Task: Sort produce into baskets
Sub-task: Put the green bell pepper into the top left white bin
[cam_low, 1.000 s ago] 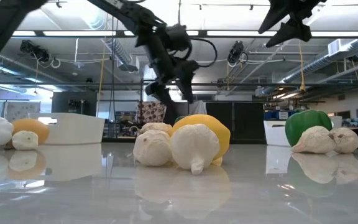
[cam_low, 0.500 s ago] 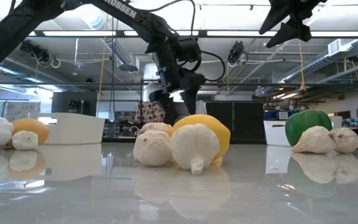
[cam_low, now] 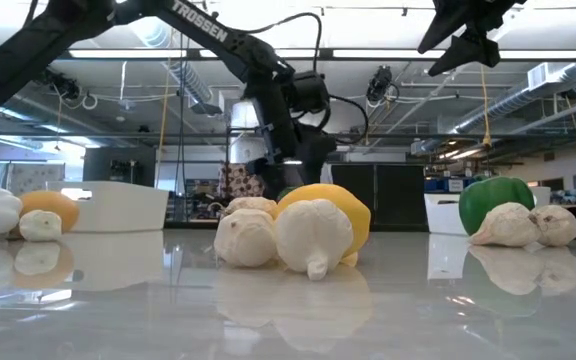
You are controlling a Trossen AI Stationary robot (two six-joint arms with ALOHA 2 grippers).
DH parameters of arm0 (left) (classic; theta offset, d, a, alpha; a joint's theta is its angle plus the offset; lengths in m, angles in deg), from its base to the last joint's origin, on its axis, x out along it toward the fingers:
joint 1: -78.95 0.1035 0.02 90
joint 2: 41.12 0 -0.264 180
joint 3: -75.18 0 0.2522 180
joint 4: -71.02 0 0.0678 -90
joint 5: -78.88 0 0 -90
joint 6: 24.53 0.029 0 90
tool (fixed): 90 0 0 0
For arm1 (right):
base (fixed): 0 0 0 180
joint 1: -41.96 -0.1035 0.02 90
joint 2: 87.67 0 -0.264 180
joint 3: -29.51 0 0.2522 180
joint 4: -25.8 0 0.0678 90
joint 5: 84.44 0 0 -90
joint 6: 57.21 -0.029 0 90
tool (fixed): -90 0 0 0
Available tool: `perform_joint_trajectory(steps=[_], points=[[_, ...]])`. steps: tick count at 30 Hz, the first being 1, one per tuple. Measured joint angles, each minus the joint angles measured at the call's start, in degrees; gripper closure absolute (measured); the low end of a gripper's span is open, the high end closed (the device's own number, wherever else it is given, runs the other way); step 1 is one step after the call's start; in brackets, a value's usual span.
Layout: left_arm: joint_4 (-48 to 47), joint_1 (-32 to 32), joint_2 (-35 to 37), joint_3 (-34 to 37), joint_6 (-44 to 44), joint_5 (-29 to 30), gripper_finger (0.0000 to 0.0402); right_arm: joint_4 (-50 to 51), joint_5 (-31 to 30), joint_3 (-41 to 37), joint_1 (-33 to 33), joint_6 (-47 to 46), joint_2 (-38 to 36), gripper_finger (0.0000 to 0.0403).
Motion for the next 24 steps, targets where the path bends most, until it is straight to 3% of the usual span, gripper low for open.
perform_joint_trajectory(steps=[11, 18, 24], points=[[-1.1, -0.1, -3.3, 0.0, 2.6, -2.3, 0.0016, -0.3, 0.1, 0.0, 0.2, 0.3, 0.0, 0.0155], [-0.7, -0.1, -3.0, 0.0, 3.4, -1.3, 0.0073, -0.5, -0.4, 0.0, 0.4, 0.4, 0.0, 0.0156], [-6.9, -0.1, -2.5, -1.5, 3.1, -1.1, 0.0069, -0.6, -0.4, 0.0, 0.4, 0.4, 0.0, 0.0162]])
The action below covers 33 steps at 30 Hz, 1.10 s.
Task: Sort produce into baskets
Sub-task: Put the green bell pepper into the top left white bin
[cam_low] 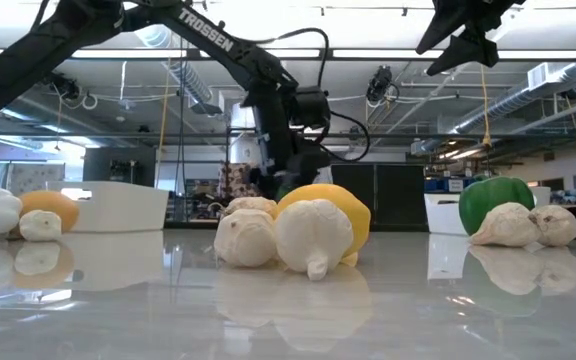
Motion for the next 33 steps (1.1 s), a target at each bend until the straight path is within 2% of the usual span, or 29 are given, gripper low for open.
perform_joint_trajectory(steps=[3, 6, 10, 19, 22, 26, 33], points=[[-7.3, 0.2, 1.2, -2.5, 0.6, 4.0, 0.0056, 0.0, -0.4, 0.0, 0.0, 0.0, 0.0, 0.0164], [-11.2, 1.0, 3.5, -3.6, 1.7, 7.3, 0.0060, -0.7, -1.5, 0.0, 0.0, 0.3, 0.0, 0.0164], [-14.5, 3.0, 7.8, -3.4, 1.6, 7.6, 0.0073, -1.4, -1.6, 0.0, 0.1, 0.9, 0.0, 0.0164], [-22.3, 7.9, 18.7, -2.2, 1.8, 13.2, 0.0062, -1.6, -1.7, 0.0, 0.1, 0.8, 0.0, 0.0164], [-22.2, 10.4, 23.2, 2.6, 1.4, 13.3, 0.0066, -2.0, -1.7, -0.3, 0.0, 0.6, 0.0, 0.0164], [-19.5, 13.7, 30.3, 12.5, -1.6, 13.0, 0.0066, -2.5, -1.5, -1.4, -0.1, -0.3, 0.0, 0.0164], [-12.2, 18.5, 39.1, 28.5, -11.9, 11.5, 0.0065, -5.1, -1.5, -2.4, -0.1, -0.1, 0.1, 0.0164]])
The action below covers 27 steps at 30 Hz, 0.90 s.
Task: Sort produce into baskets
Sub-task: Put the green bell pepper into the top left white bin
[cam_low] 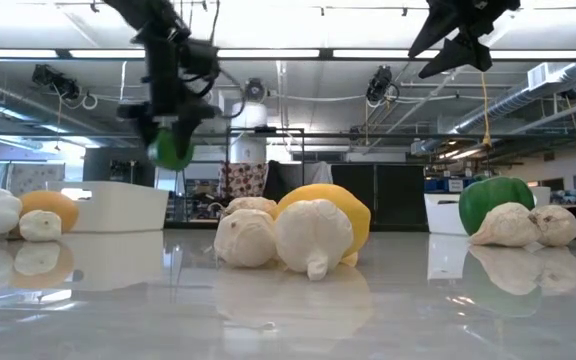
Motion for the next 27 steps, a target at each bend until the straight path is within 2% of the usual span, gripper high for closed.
perform_joint_trajectory(steps=[4, 14, 16, 20, 27], points=[[1.0, 1.6, 1.4, 4.1, -3.8, 0.1, 0.0065, -1.3, 0.2, 0.0, 0.0, 0.1, 0.0, 0.0165], [0.5, 4.7, 1.3, 4.4, -3.0, 2.3, 0.0065, -1.7, 1.8, 0.0, 0.0, -0.8, 0.0, 0.0165], [1.0, 6.4, 1.3, 4.3, -2.9, 2.7, 0.0065, -1.7, 1.8, 0.0, 0.0, -0.8, 0.0, 0.0165], [2.8, 11.4, 1.3, 4.3, -4.3, -0.7, 0.0065, -1.7, 1.7, -0.1, 0.4, -0.5, 0.0, 0.0165], [4.1, 17.2, 1.3, 4.5, -8.1, -0.8, 0.0065, -1.7, 1.5, -0.1, 1.4, 0.5, 0.0, 0.0165]])
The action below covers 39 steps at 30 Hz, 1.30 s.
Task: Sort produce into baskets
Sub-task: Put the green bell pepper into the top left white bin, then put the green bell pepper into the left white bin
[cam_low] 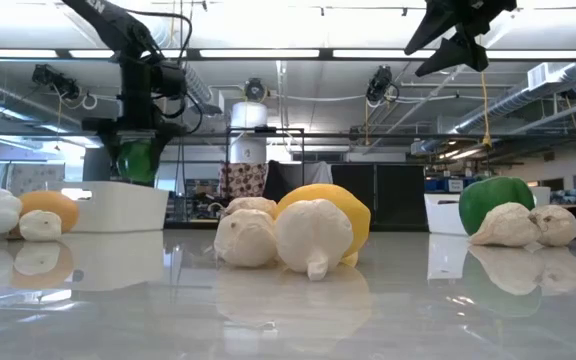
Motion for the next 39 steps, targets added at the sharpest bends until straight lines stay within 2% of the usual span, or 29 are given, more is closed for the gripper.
perform_joint_trajectory(steps=[4, 11, 15, 26, 34, 39], points=[[4.1, 1.4, -0.6, 2.3, -0.5, 0.6, 0.0064, 0.1, 0.0, 0.0, 0.5, 0.5, 0.0, 0.0165], [4.3, 1.8, -4.0, 3.5, 0.2, -0.1, 0.0064, 0.5, 0.0, 0.0, 0.5, 0.4, 0.0, 0.0165], [5.7, 1.7, -4.6, 3.4, 3.5, 1.2, 0.0064, 0.5, 0.0, 0.0, 0.5, 0.7, 0.0, 0.0165], [5.5, 1.7, -4.5, 3.4, 4.0, 2.7, 0.0062, 0.5, 0.0, 0.0, 0.5, 0.0, 0.0, 0.0165], [4.7, 1.7, -4.5, 3.4, 5.7, 1.3, 0.0010, 0.5, 0.0, 0.0, 0.0, -2.8, 0.0, 0.0165], [3.0, 1.7, -4.5, 3.4, 7.2, 0.9, 0.0011, 0.5, 0.0, 0.0, -0.7, -4.1, 0.0, 0.0165]])
